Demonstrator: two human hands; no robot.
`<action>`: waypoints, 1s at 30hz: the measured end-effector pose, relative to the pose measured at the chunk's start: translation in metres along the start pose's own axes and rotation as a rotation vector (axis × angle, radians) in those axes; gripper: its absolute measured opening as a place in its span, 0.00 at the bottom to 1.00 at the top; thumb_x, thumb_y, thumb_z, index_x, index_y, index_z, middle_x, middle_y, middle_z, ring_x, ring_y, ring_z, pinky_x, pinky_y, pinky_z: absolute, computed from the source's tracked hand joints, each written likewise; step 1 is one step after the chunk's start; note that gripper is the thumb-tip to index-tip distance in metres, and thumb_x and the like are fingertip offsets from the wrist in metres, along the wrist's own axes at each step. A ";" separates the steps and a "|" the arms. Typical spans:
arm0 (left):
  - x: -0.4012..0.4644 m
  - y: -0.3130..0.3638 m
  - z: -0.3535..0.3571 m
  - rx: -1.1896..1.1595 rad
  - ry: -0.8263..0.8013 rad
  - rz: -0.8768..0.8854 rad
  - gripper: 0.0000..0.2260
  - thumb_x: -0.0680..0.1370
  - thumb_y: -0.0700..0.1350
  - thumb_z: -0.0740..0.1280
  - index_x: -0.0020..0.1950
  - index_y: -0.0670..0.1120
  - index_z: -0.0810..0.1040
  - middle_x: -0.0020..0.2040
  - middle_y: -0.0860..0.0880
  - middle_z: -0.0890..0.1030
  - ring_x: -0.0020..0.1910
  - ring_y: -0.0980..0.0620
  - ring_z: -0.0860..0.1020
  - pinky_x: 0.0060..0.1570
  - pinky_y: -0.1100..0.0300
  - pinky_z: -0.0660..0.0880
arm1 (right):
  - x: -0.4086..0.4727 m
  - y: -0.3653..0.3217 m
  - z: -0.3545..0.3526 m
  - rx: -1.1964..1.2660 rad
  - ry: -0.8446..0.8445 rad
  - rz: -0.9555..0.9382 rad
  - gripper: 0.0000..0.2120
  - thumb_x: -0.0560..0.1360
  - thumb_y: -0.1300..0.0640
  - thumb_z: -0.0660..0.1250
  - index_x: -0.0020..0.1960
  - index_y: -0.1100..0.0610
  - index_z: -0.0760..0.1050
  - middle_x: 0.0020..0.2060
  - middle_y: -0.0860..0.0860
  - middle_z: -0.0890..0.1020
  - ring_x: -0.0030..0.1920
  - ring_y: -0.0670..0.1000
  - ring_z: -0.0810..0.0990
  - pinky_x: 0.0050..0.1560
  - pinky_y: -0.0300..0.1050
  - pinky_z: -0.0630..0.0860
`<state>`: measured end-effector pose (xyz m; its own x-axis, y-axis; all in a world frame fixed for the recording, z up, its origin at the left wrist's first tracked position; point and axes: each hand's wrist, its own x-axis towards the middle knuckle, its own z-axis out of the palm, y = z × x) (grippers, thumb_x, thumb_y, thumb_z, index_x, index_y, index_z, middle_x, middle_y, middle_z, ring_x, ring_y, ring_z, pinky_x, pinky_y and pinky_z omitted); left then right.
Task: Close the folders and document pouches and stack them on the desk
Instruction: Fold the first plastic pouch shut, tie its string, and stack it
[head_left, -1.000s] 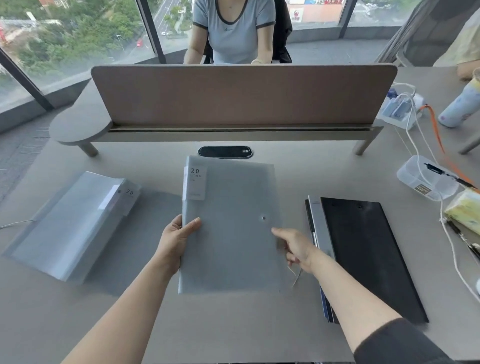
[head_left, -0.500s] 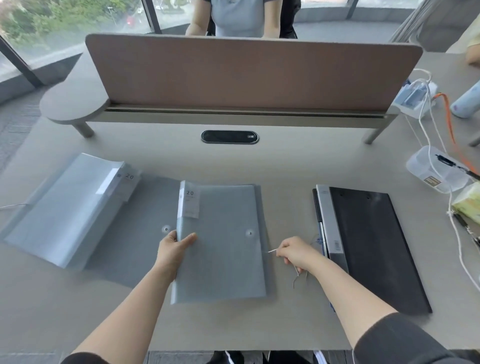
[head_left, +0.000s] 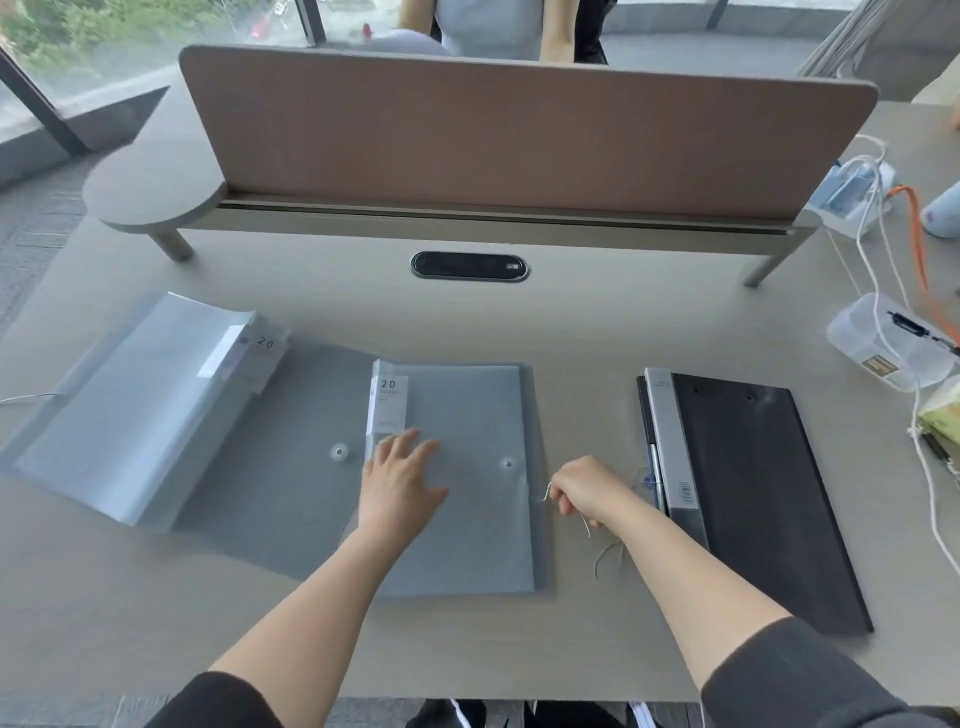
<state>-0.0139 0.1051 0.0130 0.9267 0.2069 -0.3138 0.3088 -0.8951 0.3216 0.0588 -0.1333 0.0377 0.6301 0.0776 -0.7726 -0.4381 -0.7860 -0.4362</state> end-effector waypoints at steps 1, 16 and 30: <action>0.003 0.006 0.002 0.038 -0.070 0.072 0.31 0.74 0.56 0.71 0.75 0.57 0.66 0.79 0.51 0.59 0.78 0.47 0.54 0.74 0.52 0.56 | 0.002 -0.004 0.001 -0.025 0.009 0.002 0.08 0.73 0.61 0.60 0.36 0.57 0.76 0.27 0.50 0.79 0.19 0.47 0.68 0.23 0.37 0.62; 0.016 0.012 0.019 0.208 -0.194 0.254 0.35 0.74 0.63 0.68 0.78 0.63 0.57 0.81 0.54 0.48 0.80 0.47 0.46 0.77 0.49 0.46 | 0.048 -0.060 0.035 -0.318 0.211 -0.044 0.08 0.74 0.62 0.60 0.45 0.57 0.77 0.46 0.56 0.83 0.45 0.59 0.80 0.42 0.42 0.70; 0.016 0.007 0.021 0.192 -0.188 0.247 0.35 0.74 0.63 0.68 0.77 0.64 0.56 0.82 0.55 0.48 0.80 0.48 0.46 0.77 0.49 0.47 | 0.025 -0.044 0.064 -0.592 0.159 -0.254 0.09 0.76 0.58 0.58 0.46 0.54 0.77 0.50 0.56 0.82 0.51 0.60 0.80 0.41 0.43 0.68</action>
<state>-0.0012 0.0939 -0.0090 0.9072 -0.0851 -0.4121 0.0182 -0.9705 0.2406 0.0532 -0.0577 0.0082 0.7744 0.2493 -0.5815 0.1346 -0.9630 -0.2335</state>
